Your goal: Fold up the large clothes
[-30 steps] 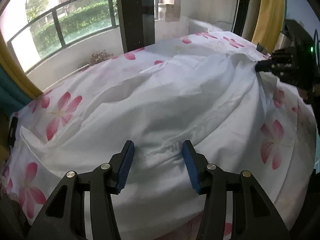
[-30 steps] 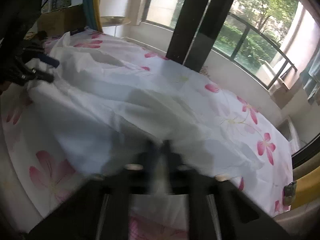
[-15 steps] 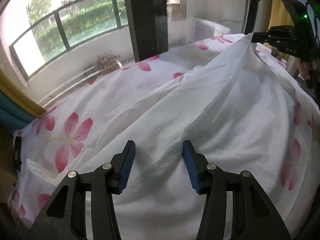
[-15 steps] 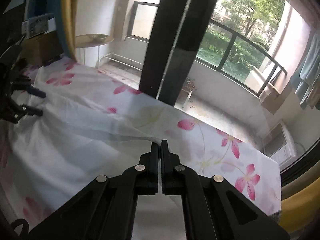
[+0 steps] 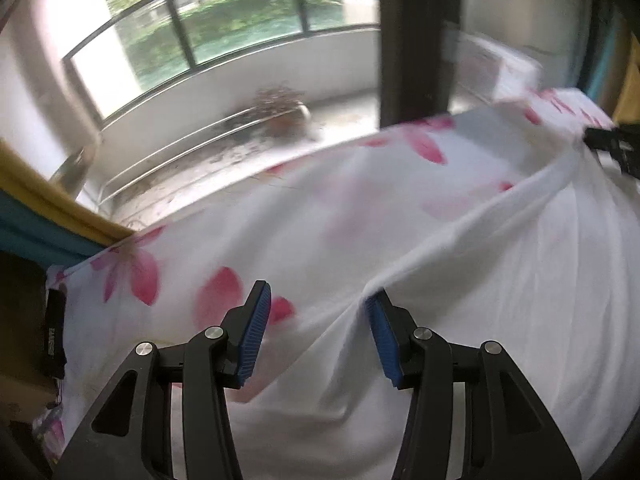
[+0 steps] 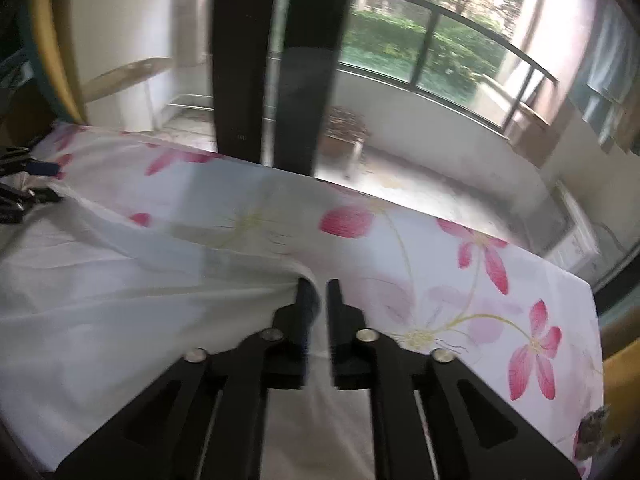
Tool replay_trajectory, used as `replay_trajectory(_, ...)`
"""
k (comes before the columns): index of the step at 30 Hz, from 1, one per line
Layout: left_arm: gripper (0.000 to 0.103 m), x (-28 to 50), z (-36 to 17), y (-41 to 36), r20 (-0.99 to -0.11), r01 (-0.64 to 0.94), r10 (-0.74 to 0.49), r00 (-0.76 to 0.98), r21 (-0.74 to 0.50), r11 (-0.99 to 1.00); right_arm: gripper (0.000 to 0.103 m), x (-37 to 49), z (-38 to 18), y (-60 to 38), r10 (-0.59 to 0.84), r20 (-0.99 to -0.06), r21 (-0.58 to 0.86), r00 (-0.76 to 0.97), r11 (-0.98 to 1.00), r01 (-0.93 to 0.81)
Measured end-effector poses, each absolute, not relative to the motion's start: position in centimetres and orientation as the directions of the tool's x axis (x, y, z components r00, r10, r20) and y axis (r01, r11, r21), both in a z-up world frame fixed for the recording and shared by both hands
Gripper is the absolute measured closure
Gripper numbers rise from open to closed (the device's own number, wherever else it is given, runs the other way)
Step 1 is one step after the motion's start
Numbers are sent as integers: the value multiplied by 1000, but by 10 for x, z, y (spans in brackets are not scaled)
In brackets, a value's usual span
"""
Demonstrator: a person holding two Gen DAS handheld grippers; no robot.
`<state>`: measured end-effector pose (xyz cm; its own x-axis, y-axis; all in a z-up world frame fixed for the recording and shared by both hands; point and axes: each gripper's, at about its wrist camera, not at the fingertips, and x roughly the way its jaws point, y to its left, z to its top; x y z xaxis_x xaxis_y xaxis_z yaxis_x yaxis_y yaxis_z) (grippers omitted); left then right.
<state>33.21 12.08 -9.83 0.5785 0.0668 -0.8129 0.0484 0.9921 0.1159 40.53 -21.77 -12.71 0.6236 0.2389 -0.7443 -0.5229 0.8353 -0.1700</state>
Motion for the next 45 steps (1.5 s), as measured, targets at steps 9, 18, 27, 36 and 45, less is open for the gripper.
replay_trajectory(9, 51, 291, -51, 139, -734, -9, 73, 675, 90, 996, 33, 398, -95, -243, 241, -681, -121, 691, 894, -432)
replay_trajectory(18, 51, 288, -61, 142, -789, 40, 26, 614, 64, 997, 33, 354, -100, -255, 400, -719, 7, 569, 822, -569)
replay_trajectory(27, 50, 286, -34, 155, -747, 16, 19, 664, 40, 999, 33, 394, -141, -268, 282, -820, 4, 498, 873, -489)
replay_trajectory(36, 50, 245, -87, 153, -844, 21, -3, 537, 10, 1000, 33, 394, -109, -309, 81, -714, -196, 695, 930, -310)
replay_trajectory(45, 51, 238, -102, 146, -863, 29, -44, 503, -34, 999, 33, 349, -116, -301, 427, -778, 121, 461, 821, -558)
